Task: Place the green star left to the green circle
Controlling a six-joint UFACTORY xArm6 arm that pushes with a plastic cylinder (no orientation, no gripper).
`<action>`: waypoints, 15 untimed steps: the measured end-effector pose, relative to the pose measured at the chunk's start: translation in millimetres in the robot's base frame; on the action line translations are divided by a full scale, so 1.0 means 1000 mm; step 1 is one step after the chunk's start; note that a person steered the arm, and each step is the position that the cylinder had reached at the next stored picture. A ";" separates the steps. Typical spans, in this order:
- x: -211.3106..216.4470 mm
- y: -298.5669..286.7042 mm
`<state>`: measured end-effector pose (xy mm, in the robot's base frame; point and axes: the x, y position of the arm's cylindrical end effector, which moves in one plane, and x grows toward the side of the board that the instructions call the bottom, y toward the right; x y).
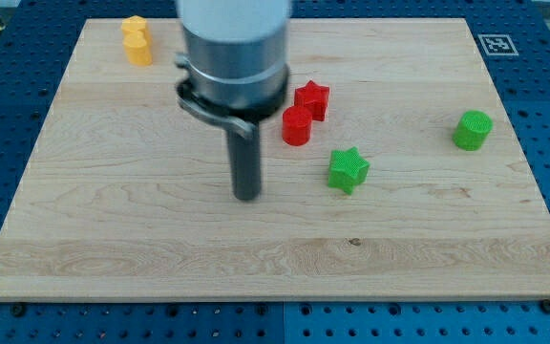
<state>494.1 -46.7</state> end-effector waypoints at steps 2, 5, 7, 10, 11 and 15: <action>-0.003 0.026; 0.005 0.112; 0.007 0.159; -0.005 0.210; -0.016 0.209; -0.048 0.216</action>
<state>445.8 169.6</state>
